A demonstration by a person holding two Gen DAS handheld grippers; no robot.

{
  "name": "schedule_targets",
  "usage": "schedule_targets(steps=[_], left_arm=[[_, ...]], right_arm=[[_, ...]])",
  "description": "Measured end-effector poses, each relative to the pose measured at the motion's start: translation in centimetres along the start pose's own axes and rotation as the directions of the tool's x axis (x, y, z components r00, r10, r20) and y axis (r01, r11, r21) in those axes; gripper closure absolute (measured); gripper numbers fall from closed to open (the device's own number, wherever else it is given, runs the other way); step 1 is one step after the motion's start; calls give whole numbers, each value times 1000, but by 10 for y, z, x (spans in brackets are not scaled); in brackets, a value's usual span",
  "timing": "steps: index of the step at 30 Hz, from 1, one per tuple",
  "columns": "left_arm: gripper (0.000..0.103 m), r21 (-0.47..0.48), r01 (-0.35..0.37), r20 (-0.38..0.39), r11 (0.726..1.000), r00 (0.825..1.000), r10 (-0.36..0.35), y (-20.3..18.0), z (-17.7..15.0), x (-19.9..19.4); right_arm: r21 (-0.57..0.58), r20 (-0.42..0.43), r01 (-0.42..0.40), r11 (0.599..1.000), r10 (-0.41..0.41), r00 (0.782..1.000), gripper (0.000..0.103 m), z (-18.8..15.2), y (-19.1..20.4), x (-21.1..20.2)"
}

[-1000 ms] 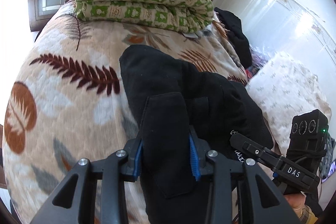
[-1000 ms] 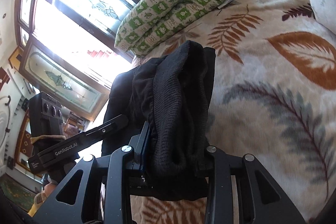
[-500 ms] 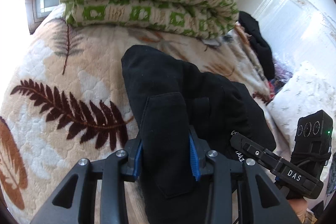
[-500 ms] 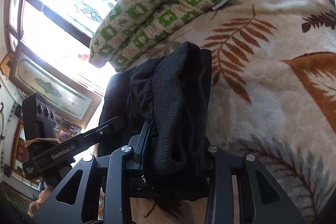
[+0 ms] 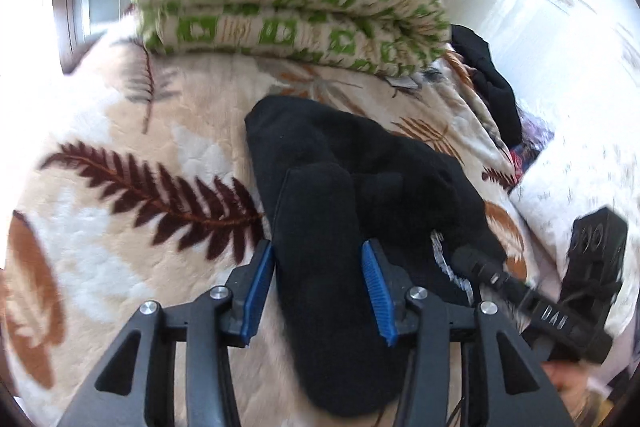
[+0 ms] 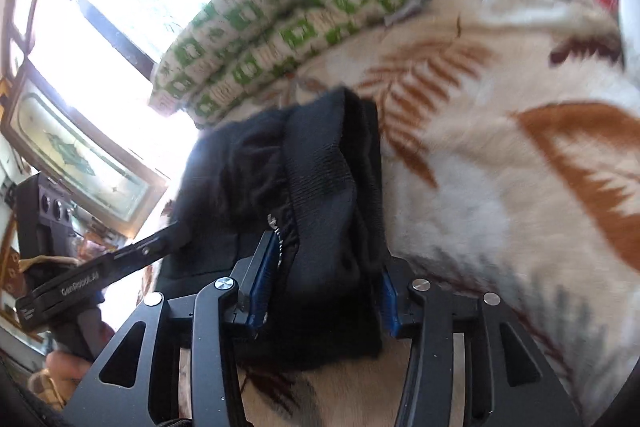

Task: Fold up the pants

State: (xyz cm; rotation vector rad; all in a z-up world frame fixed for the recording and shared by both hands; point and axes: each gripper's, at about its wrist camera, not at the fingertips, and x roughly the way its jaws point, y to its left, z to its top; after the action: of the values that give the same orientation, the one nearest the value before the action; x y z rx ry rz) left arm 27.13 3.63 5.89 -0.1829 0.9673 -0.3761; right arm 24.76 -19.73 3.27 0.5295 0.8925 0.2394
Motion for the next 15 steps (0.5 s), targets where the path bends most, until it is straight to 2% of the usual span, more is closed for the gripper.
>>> schedule_targets(steps=[3,4,5,6,8,10,12,15], left_arm=[[56,12,27,-5,1000,1000,-27,-6,-13,-13],[56,20,16,-16,1000,1000,-16,-9,-16,-12],[55,41,-17,-30,999,999,18,-13,-19,-7],[53,61,-54,-49,997,997,57,-14,-23,0],[52,62,-110,-86,992,990,115,-11,-30,16],[47,3,-101,-81,995,992,101,-2,-33,17],[48,-39,-72,-76,997,995,69,1,-32,12],[49,-29,-64,-44,998,997,63,-5,-32,-8]], right_arm=[[8,52,31,999,-32,998,58,-13,-5,-19],[20,52,60,998,-61,997,58,-17,-8,-19],[35,23,94,995,-95,995,58,-20,-13,-13],[40,-14,133,990,-133,991,52,-23,-16,-5],[27,-16,147,989,-146,989,50,-25,-19,0],[-20,-30,179,984,-180,983,48,-22,-13,1],[-30,-38,188,982,-189,981,44,-18,-10,-4],[-28,-8,178,984,-179,984,43,-18,-6,-23]])
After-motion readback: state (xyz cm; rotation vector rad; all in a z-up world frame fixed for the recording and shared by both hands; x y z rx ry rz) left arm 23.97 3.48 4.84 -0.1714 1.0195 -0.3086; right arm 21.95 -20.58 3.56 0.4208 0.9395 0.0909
